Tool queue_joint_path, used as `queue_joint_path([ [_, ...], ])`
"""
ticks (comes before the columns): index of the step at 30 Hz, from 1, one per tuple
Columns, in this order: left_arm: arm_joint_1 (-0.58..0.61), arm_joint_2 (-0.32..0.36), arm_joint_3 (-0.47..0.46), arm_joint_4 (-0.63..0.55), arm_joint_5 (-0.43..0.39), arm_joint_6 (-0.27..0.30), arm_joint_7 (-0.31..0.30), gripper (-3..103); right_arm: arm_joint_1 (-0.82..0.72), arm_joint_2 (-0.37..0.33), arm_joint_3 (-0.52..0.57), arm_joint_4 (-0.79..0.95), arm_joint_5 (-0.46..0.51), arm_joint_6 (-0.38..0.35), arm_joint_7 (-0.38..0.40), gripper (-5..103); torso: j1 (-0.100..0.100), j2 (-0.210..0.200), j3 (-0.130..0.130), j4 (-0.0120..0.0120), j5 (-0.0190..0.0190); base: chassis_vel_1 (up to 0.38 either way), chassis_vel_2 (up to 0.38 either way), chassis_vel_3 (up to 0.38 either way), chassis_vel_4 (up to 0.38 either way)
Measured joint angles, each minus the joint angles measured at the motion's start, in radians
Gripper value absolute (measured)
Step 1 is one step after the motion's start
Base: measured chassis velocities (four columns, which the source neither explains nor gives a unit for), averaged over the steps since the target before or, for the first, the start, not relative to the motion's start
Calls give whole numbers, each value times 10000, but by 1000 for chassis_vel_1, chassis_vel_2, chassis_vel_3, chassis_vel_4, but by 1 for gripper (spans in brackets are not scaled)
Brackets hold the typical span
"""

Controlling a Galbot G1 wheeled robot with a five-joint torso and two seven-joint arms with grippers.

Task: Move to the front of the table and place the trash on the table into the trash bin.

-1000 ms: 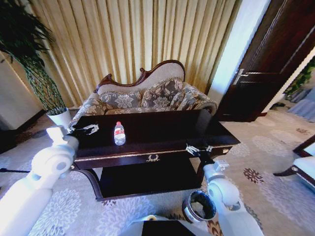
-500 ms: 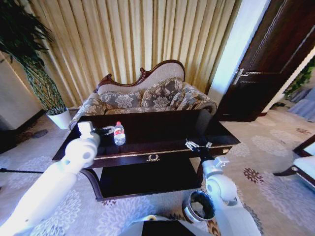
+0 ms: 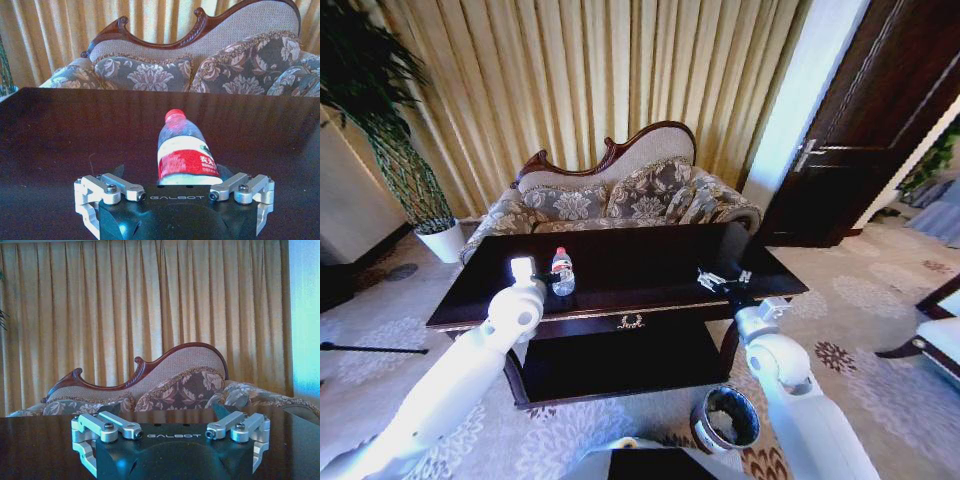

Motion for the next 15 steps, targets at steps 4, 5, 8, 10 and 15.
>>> queue_joint_path([
  [4,-47,-88,118,102,4,5,-80,100,-1,-56,-6,-25,21,2,-1,100,0,-1,0,0,0,0,0,0,0],
  [5,-47,-88,118,102,4,5,-80,100,-1,-56,-6,-25,21,2,-1,100,0,-1,0,0,0,0,0,0,0],
  [8,-58,-95,183,135,4,4,-247,101,13,-73,-5,-26,43,9,-2,100,0,0,0,1,0,0,0,0,0],
  [10,-69,-95,188,139,1,3,-283,97,13,-74,-3,-26,47,15,-1,100,0,0,0,1,0,0,0,0,0],
  [15,-79,-95,181,162,-53,-8,-327,76,1,-72,0,14,56,35,-1,100,0,0,0,1,0,0,0,0,0],
])
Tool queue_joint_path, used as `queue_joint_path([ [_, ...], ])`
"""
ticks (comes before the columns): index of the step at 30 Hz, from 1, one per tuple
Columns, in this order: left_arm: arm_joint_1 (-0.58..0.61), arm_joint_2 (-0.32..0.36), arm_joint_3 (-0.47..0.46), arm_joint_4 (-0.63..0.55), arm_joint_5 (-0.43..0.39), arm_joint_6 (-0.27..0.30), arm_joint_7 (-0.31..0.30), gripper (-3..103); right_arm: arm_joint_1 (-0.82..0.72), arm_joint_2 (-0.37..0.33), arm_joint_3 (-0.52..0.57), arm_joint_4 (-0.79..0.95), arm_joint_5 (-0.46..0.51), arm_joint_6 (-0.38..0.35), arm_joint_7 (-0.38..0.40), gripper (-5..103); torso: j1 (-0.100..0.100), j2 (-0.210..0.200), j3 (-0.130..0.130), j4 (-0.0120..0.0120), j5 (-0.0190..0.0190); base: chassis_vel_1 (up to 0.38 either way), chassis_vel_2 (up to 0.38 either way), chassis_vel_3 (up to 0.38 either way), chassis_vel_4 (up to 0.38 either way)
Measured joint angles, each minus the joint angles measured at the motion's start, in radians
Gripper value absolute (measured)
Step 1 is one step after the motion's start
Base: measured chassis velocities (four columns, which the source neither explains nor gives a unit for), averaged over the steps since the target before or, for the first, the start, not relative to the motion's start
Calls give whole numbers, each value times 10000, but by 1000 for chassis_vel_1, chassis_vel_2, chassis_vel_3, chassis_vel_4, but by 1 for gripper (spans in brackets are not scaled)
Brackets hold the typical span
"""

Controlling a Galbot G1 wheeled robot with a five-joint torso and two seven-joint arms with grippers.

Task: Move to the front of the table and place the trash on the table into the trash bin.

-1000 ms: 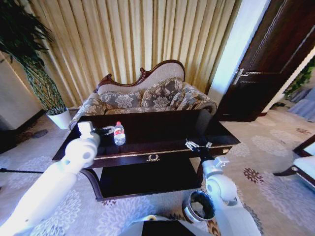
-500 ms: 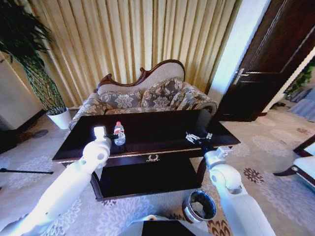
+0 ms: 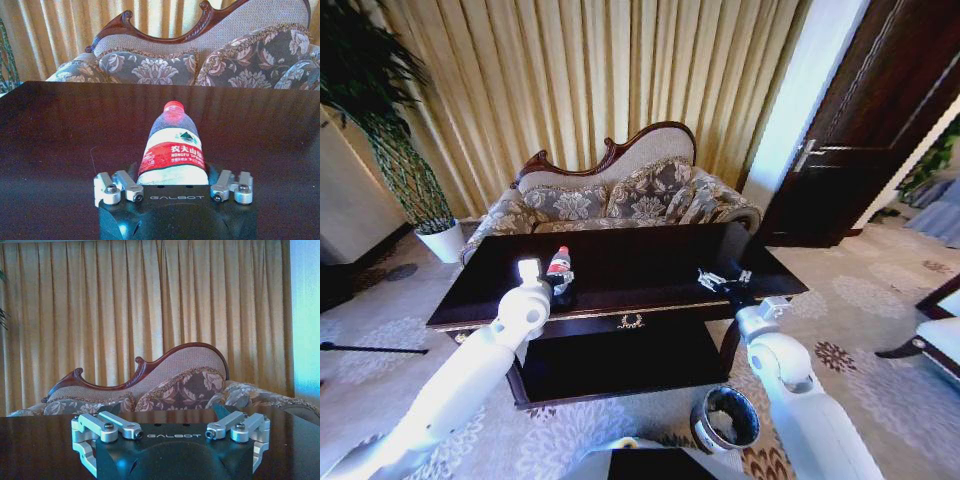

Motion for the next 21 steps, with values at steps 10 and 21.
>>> queue_joint_path([
  [10,48,-63,-90,-9,118,-100,301,43,-29,-103,81,66,94,55,91,100,-1,1,-1,0,0,0,0,0,0],
  [21,668,617,-275,1086,9084,-4802,6968,24,530,-934,-363,607,3326,-342,279,100,0,1,0,1,-2,0,0,0,0],
])
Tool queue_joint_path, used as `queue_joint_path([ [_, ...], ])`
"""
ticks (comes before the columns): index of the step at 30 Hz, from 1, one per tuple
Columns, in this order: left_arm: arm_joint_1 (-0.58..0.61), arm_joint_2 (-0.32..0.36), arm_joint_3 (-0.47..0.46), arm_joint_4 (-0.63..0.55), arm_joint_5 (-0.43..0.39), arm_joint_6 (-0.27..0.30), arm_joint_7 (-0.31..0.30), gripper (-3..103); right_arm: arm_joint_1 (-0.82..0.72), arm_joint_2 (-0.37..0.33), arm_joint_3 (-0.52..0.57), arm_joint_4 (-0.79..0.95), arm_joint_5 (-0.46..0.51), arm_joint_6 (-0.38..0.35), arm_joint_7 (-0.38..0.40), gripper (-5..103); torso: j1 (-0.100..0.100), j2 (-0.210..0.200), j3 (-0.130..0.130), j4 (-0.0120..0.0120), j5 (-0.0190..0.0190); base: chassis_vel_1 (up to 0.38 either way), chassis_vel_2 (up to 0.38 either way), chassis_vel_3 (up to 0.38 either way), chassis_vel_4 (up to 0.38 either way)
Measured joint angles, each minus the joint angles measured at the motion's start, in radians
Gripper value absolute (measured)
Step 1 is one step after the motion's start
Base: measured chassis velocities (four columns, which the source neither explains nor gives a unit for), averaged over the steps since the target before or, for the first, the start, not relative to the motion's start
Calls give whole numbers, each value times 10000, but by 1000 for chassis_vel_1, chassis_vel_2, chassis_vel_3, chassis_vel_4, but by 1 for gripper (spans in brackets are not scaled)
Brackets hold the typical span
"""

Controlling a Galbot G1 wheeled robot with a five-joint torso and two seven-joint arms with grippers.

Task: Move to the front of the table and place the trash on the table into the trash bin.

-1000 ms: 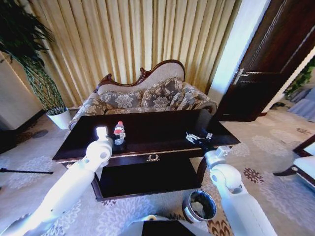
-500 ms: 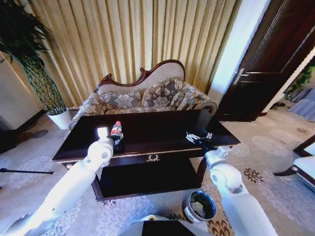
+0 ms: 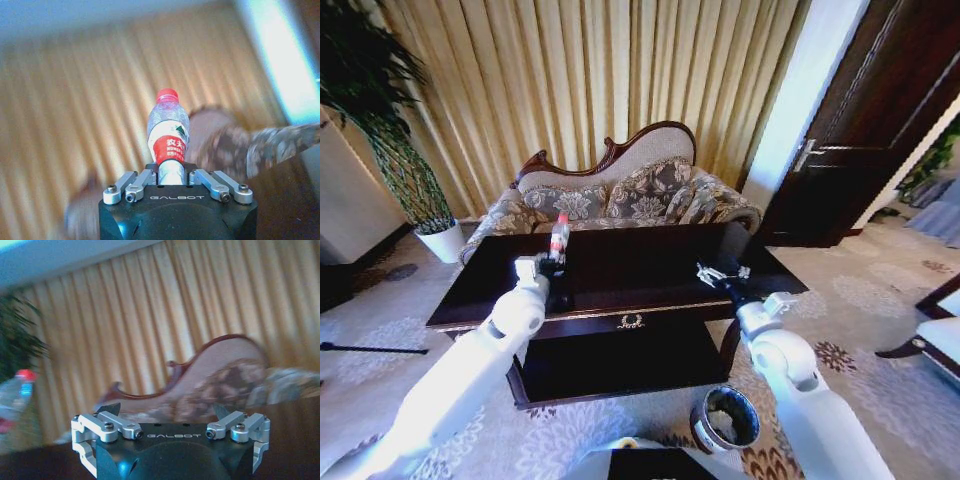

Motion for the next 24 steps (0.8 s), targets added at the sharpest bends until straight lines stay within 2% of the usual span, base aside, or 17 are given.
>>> queue_joint_path([
  [1,0,0,0,0,0,0,0,24,0,0,0,0,0,0,0,100,0,0,0,0,0,0,0,0,0],
  [2,-18,35,-7,344,1340,-909,596,24,163,-98,-66,103,639,-88,2,100,0,0,0,1,-1,0,0,0,0],
  [5,-273,25,26,974,3964,-2693,1339,24,598,-180,-294,354,2018,-359,7,100,0,0,1,0,1,0,0,0,0],
  [6,-273,25,26,974,3964,-2693,1339,24,598,-180,-294,354,2018,-359,7,100,0,0,1,0,1,0,0,0,0],
  [9,-775,-47,390,1367,5429,-3578,1546,24,1069,-92,-700,460,2814,-481,9,100,0,0,0,-2,2,0,0,0,0],
  [11,-991,-60,604,1423,5654,-3654,1556,24,1220,-38,-829,454,2903,-482,10,100,0,0,1,-1,-1,0,0,0,0],
  [15,-2046,-241,1754,1662,6047,-3704,1560,24,2014,264,-1461,134,2938,-482,9,100,0,0,1,-2,2,0,0,0,0],
  [24,-3295,-848,3359,2157,6186,-3512,1507,24,2915,551,-1967,-531,2600,-457,-23,100,1,-1,2,-2,3,0,0,0,0],
])
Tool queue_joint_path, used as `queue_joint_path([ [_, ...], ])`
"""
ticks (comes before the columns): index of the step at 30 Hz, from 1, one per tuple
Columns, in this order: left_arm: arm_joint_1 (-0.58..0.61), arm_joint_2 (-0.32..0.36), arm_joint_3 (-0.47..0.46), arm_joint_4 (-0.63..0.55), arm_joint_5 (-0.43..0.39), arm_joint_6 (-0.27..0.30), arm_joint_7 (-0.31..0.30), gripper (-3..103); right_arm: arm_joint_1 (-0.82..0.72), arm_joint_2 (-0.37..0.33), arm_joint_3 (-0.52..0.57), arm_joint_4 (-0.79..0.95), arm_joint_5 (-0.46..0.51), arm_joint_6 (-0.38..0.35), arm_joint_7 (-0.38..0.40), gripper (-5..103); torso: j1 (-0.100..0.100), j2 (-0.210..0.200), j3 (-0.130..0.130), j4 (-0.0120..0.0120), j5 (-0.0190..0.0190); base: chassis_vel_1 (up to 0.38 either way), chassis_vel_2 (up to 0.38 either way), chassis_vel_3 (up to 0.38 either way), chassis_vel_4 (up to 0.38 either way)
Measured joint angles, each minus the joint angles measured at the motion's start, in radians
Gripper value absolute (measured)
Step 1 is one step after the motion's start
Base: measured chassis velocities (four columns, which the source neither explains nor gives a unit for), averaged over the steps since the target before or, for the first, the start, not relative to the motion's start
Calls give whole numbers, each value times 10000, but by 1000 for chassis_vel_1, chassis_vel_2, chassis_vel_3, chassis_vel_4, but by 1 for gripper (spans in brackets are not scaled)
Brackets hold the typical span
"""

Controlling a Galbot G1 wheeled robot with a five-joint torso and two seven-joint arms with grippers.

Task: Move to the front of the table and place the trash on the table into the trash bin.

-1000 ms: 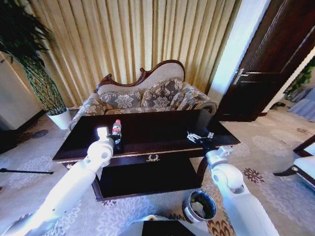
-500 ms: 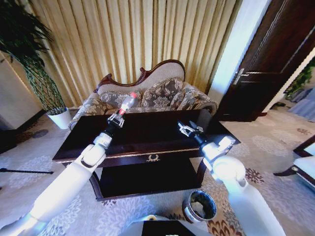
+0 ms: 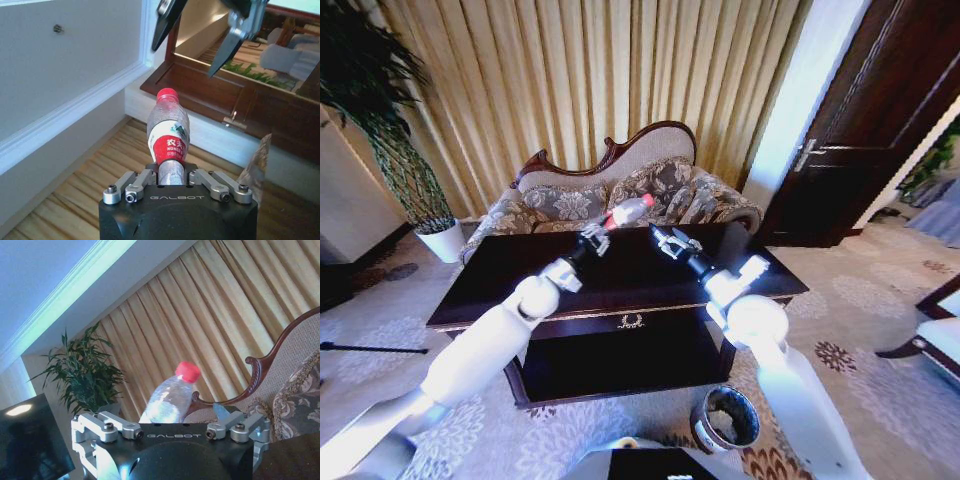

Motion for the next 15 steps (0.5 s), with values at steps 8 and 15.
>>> queue_joint_path([
  [8,-662,-603,909,305,-80,374,-140,24,205,-230,0,-493,-148,74,-286,100,-1,0,0,-1,0,0,0,0,0],
  [15,-1108,-1070,1528,588,-133,580,-186,24,429,-252,-9,-840,-177,210,-365,100,0,0,-1,0,-1,0,0,0,0],
])
